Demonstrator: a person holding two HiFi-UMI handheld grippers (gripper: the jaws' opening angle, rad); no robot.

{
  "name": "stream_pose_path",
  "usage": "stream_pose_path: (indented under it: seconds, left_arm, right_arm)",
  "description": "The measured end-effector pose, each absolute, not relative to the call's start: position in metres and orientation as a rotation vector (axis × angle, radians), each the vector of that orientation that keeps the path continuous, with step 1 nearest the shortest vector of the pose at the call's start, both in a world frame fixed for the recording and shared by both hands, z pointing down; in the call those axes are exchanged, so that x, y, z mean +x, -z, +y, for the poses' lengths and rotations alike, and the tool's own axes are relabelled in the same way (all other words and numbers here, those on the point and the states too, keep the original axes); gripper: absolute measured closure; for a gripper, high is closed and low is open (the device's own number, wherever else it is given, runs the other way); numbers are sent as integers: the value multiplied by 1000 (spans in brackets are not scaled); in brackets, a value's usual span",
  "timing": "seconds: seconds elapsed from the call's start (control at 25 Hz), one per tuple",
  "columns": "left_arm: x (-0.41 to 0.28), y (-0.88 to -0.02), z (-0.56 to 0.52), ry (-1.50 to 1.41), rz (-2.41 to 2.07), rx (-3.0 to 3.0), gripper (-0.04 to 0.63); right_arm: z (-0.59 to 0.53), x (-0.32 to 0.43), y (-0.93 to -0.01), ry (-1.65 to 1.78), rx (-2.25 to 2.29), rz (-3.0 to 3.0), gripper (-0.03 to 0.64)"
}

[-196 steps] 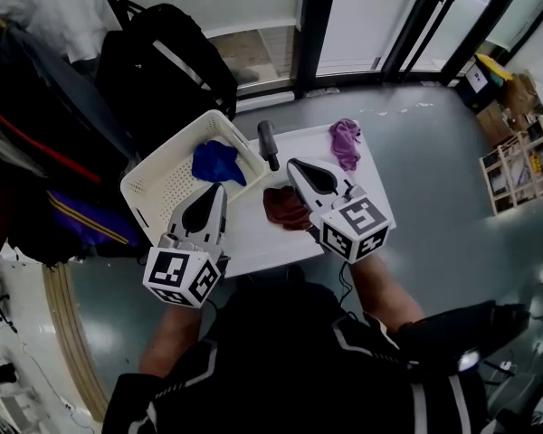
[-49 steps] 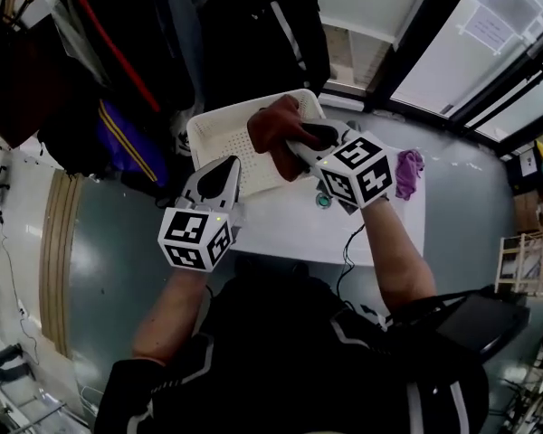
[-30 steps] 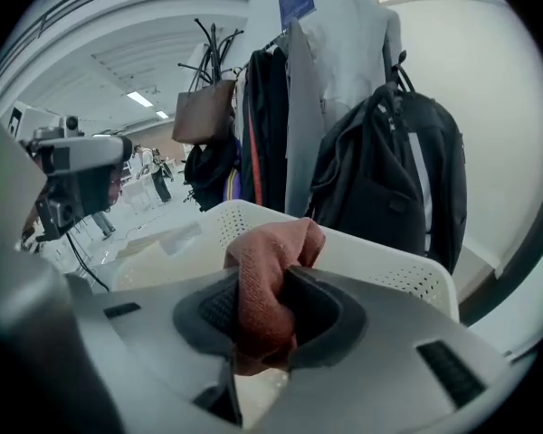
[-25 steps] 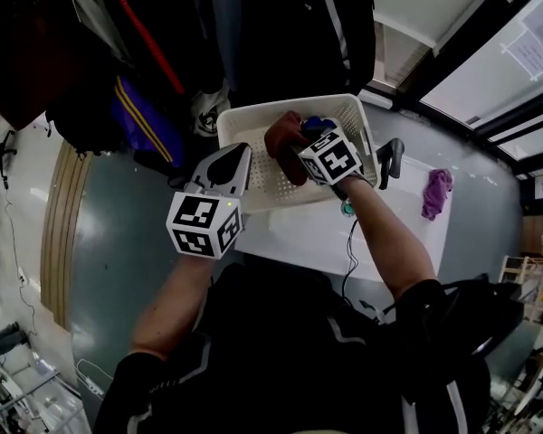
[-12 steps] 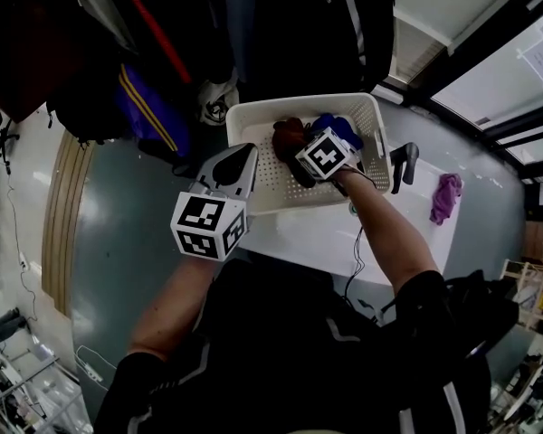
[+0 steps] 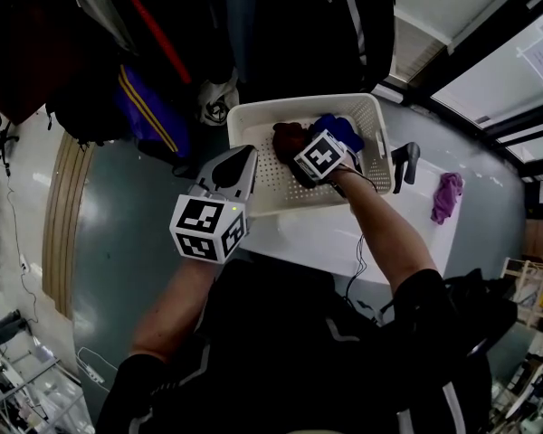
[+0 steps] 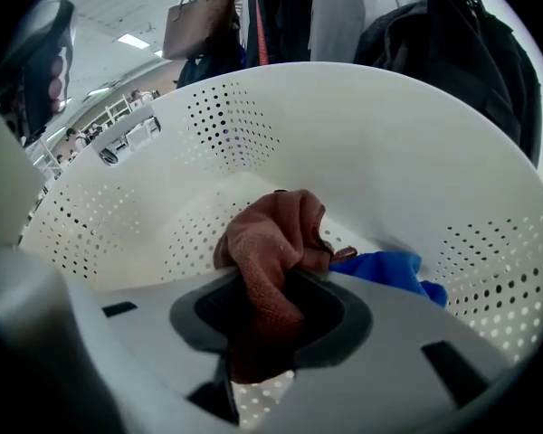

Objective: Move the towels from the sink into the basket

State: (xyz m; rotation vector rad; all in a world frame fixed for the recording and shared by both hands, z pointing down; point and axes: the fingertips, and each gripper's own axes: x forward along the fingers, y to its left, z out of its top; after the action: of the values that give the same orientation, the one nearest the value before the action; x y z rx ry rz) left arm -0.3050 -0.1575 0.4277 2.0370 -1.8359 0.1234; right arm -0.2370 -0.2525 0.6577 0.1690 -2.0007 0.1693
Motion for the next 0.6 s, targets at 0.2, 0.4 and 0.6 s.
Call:
stream_pose_path:
  seconds: [0.2,0.4,0.6]
  left_arm:
    - [-304,-419,-156,-85,-1841,2055,589]
    - [-299,-414,-158,-72,-1853,2061,589]
    - [-287,-405,-157,-45,-1836,2075,589]
  right_arm:
    - [-255,-239,-631,-201,214,-2050,399]
    - [-259,-236,-589,-200,252,-2132,391]
    - [-258,-227,-537,-233,325,-2262,393]
